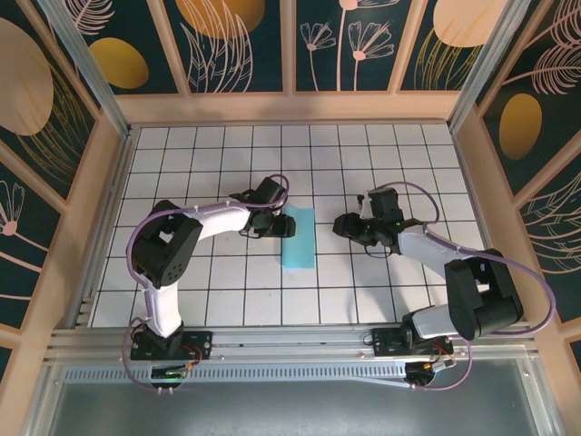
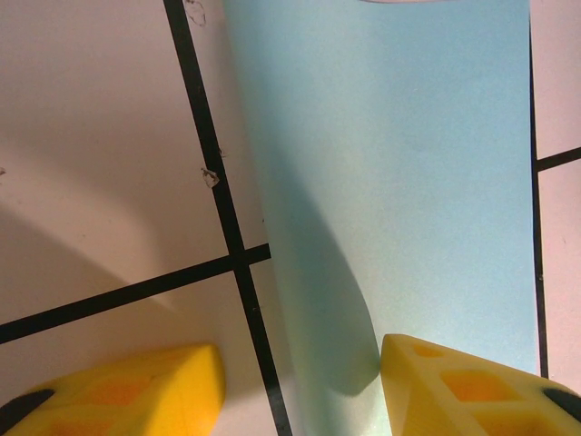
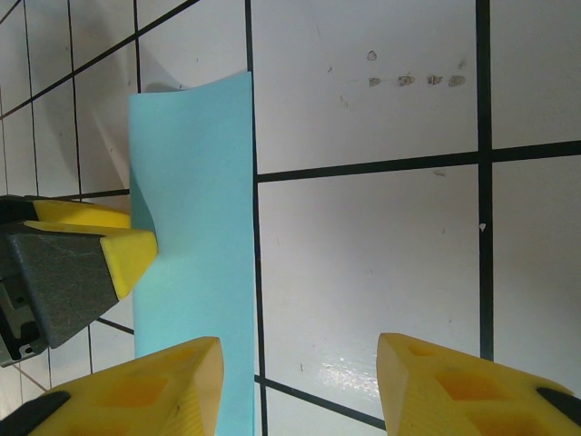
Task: Fold a paper plane with a square sheet of paper (fold left side to right side)
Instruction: Hold the square sheet of paper at the center of the table.
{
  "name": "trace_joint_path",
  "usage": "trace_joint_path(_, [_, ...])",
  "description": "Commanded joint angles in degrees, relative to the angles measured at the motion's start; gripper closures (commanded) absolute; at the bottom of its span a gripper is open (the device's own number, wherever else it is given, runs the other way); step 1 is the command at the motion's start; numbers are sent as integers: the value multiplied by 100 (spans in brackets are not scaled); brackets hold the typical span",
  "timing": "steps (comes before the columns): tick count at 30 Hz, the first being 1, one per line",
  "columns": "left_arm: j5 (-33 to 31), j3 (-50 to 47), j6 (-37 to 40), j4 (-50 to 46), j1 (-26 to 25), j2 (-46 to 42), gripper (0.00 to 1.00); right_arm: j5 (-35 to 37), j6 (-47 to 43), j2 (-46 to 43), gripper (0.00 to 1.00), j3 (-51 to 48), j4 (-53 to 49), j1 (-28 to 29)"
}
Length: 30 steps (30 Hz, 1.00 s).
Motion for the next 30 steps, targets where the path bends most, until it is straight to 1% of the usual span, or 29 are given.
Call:
trace_joint_path(1, [191, -234, 15, 674, -238, 999, 48, -66, -100, 67, 52, -54, 91, -29])
trace_joint_path(10, [97, -217, 26, 622, -242, 979, 48, -135, -78, 118, 52, -54, 137, -4])
trace_joint_path(15, [99, -234, 8, 639, -238, 992, 48, -376, 26, 198, 53, -54, 324, 43])
trace_joint_path(19, [80, -245, 0, 639, -241, 969, 48, -662, 202, 475, 68, 22, 589, 326])
trace_joint_path(21, [71, -243, -7, 639, -236, 968, 48, -772, 332, 667, 79, 59, 820, 496])
trace_joint_path(23, [71, -243, -11, 632, -243, 976, 48, -893, 528, 881, 91, 82, 1160, 651])
trace_joint_path(25, [75, -243, -17, 638, -242, 983, 48, -934, 644, 1106, 100, 156, 1332, 793])
trace_joint_path(30, [62, -252, -18, 630, -243, 963, 48, -868, 727, 1578, 100, 454, 1432, 1075])
